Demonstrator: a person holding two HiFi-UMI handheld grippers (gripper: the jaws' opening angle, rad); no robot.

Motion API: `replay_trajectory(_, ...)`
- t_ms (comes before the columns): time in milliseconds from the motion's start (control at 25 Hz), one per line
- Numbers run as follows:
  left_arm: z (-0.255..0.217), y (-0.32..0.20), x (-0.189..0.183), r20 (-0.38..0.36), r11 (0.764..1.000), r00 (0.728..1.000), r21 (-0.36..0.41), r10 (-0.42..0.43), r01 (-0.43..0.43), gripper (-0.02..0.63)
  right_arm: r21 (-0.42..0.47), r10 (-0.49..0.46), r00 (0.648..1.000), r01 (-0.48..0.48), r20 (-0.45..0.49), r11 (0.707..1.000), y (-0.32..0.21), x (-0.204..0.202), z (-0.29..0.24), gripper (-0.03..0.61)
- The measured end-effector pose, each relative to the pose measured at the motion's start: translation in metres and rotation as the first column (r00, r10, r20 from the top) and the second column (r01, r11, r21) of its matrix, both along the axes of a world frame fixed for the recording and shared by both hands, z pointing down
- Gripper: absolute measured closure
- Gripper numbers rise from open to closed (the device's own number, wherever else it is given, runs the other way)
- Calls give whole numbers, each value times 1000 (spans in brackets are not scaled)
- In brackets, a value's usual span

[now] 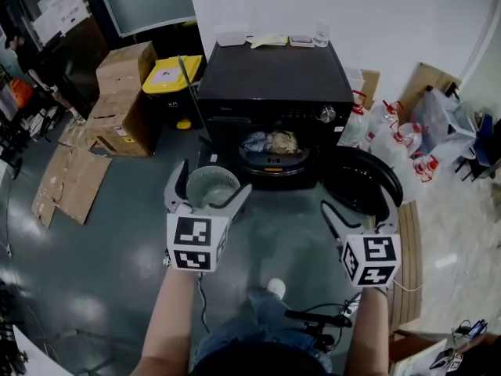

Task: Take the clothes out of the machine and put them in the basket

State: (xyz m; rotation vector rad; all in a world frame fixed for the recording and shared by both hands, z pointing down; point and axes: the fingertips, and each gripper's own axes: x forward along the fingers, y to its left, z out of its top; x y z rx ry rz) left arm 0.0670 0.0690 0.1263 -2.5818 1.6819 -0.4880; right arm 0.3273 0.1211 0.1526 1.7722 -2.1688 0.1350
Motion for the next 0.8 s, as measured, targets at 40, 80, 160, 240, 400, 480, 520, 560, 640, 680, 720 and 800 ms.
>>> replay_trajectory(40, 3, -7, 2, 1, 1000, 1000, -5, -8, 8, 49, -7, -6, 1000, 6, 0, 1000, -9, 4, 3, 31)
replay_trajectory(80, 6, -13, 4, 2, 1000, 1000, -12, -13, 13, 49, -14, -12, 1000, 12, 1, 1000, -17, 7, 6, 31)
replay_trajectory(160, 13, -24, 6, 10, 999, 1000, -30, -21, 21, 49, -28, -26, 1000, 26, 5, 999, -34, 10, 11, 31)
replay_trajectory(240, 21, -34, 8, 22, 999, 999, -46, -25, 26, 49, -45, -38, 999, 39, 20, 998, -48, 11, 16, 31)
replay_trajectory(400, 32, -54, 9, 11, 996, 999, -76, -38, 39, 49, -79, -76, 996, 80, 53, 994, -73, 4, 29, 31)
replay_trajectory(480, 44, -69, 7, -22, 994, 998, -101, -52, 49, 49, -92, -98, 995, 101, 36, 991, -87, -2, 38, 31)
replay_trajectory(520, 51, -77, 6, -37, 992, 998, -113, -56, 51, 49, -100, -108, 994, 110, 24, 989, -94, -5, 44, 31)
replay_trajectory(560, 59, -83, 6, -47, 991, 997, -125, -56, 49, 49, -109, -117, 993, 118, 16, 987, -100, -8, 50, 31)
replay_trajectory(640, 77, -97, 5, -52, 989, 998, -145, -46, 38, 49, -127, -134, 991, 134, 9, 983, -112, -17, 65, 31)
replay_trajectory(680, 86, -104, 5, -50, 988, 998, -152, -37, 29, 49, -134, -142, 990, 142, 9, 981, -118, -22, 74, 31)
replay_trajectory(720, 96, -112, 5, -47, 987, 999, -158, -27, 19, 49, -139, -149, 989, 149, 8, 979, -124, -26, 83, 31)
replay_trajectory(800, 117, -128, 4, -42, 985, 999, -171, -11, 4, 49, -143, -157, 988, 155, -1, 977, -137, -34, 100, 31)
